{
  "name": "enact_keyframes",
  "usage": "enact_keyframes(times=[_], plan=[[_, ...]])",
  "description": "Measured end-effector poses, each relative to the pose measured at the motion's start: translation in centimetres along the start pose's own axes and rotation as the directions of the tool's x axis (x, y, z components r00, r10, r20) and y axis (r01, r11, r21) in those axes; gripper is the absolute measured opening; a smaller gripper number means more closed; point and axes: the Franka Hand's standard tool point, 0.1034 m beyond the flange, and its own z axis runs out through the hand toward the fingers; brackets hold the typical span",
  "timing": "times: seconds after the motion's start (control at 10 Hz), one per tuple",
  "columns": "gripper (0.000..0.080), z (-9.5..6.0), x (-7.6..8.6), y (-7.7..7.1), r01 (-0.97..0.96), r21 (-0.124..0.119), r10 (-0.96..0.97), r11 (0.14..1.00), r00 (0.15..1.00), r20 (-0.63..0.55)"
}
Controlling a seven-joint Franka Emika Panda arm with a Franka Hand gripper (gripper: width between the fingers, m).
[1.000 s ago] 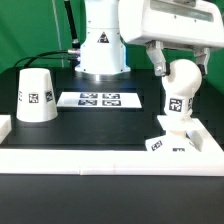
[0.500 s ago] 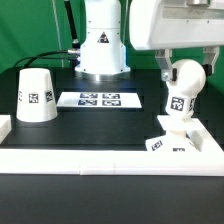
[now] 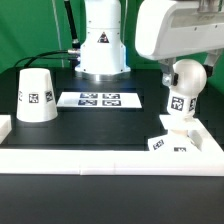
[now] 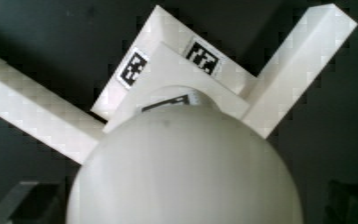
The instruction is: Assemble lamp
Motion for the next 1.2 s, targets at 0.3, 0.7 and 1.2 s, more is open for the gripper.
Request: enact_keyframes(times=[0.3, 0.7, 1.2], plan=[[0.0698, 0.01, -0.01, 0.02, -0.001, 0.0, 0.001, 1.0, 1.0, 0.0], [0.0577, 0.04, 0.06, 0.15, -0.007, -0.001, 0.007, 1.0, 1.0, -0.006], [0.0577, 0.01, 0.14, 0.01, -0.276, 0.003, 0.276, 0.961, 0.961, -0.009]])
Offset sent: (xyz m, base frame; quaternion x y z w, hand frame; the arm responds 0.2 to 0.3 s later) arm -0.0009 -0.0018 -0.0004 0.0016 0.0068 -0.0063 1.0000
